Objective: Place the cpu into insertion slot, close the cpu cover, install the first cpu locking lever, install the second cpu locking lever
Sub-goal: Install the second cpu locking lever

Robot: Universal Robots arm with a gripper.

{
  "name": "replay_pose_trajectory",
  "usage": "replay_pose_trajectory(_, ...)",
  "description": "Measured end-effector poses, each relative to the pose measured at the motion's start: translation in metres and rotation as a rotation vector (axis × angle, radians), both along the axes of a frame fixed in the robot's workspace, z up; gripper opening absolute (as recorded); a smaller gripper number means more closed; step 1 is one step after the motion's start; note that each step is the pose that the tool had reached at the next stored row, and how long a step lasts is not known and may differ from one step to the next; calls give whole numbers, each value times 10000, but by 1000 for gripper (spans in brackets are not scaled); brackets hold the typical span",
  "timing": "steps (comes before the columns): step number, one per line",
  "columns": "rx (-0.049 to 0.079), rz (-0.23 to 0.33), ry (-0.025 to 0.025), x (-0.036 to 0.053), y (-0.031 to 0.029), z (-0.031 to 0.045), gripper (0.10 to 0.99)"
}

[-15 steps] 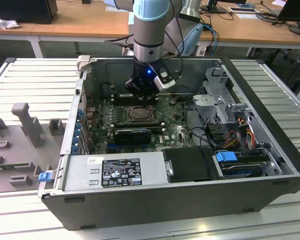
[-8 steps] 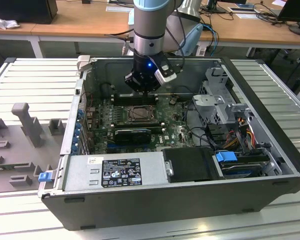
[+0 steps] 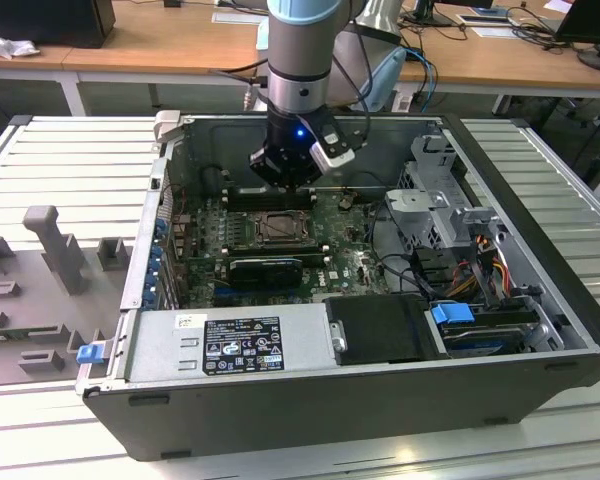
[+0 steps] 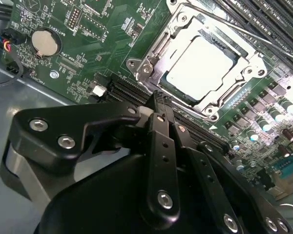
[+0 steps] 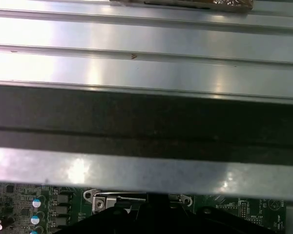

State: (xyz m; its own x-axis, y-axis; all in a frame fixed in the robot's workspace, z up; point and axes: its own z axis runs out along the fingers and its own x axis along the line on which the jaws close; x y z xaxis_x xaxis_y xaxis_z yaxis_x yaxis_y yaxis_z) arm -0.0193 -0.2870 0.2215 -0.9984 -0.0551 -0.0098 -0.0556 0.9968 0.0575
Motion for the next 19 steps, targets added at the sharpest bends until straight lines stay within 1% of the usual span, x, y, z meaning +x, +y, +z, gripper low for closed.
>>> replay_pose_trajectory(2,0,1,0,0,-14,0,106)
replay_pose_trajectory(4,0,1,-1,0,-39,3,106)
replay_pose_trajectory(6,-1,-1,0,0,-44,100,106)
replay_pose_trajectory(10,-7,0,0,0,-45,239,106)
replay_pose_trajectory(12,-10,3,-4,1,-56,250,106)
replay_pose_trajectory(13,-12,1,-2,0,-81,251,106)
replay_pose_trajectory(14,-11,0,-3,0,-229,250,106)
replay_pose_trajectory(15,-11,1,-3,0,-350,249,106)
replay_pose_trajectory(17,-10,1,-3,0,-500,247,106)
replay_pose_trajectory(19,-11,1,-3,-1,-589,245,106)
